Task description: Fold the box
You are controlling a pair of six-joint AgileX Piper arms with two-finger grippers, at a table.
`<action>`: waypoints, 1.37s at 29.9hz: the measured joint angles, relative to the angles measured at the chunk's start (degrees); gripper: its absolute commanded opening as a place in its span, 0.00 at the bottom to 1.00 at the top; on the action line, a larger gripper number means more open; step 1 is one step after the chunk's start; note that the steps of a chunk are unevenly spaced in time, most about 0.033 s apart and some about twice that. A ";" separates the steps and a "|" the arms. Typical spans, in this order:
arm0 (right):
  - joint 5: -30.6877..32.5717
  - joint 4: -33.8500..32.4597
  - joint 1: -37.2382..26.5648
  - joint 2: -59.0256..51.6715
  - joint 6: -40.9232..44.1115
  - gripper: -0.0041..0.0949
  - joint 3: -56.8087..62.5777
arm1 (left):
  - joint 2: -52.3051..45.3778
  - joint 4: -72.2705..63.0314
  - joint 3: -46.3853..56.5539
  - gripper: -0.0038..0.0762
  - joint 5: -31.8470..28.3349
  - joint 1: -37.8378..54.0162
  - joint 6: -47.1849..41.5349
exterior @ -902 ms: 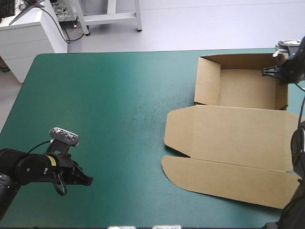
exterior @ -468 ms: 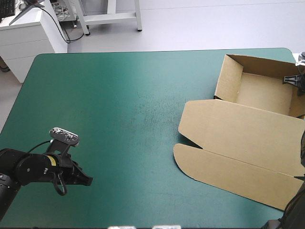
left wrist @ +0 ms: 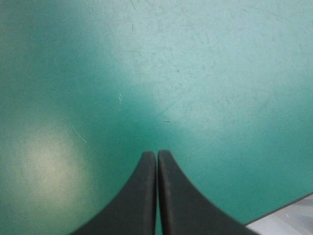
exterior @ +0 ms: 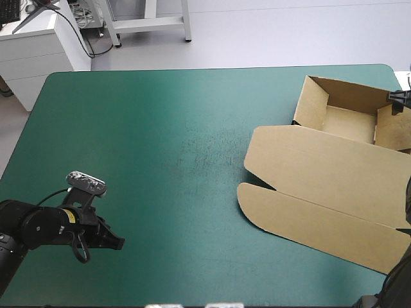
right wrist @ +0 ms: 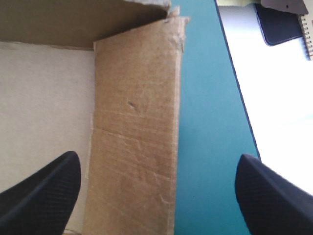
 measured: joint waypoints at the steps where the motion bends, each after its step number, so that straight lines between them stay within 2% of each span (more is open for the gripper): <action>1: 0.13 0.47 0.00 -0.69 0.14 0.65 -0.16 | 0.00 0.00 0.00 0.04 0.00 0.00 -0.05; 7: 0.58 2.43 0.00 -7.41 0.09 0.03 -0.38 | 0.00 0.00 0.00 0.04 0.17 0.00 -0.04; 11: 0.58 6.23 0.00 -12.01 0.09 0.03 -0.56 | 0.00 0.00 0.00 0.04 0.21 0.00 -0.04; 16: 0.58 14.21 0.92 -16.67 -1.45 0.03 -0.60 | 0.00 -0.93 0.00 0.04 0.21 0.00 -0.04; 23: 0.58 15.33 10.71 -23.91 -2.62 0.03 2.01 | -0.12 -0.59 0.00 0.04 0.21 0.00 0.01; 27: 0.58 15.89 16.80 -30.27 -4.07 0.03 10.50 | -2.38 0.15 0.00 0.04 -0.03 0.00 0.01; 30: 0.58 15.96 19.00 -35.46 -4.79 0.03 19.11 | -5.97 1.03 0.00 0.04 -0.03 0.00 0.01; 41: 0.53 16.00 19.45 -60.53 -9.11 0.03 50.73 | -20.80 1.09 0.36 0.04 0.51 0.00 0.01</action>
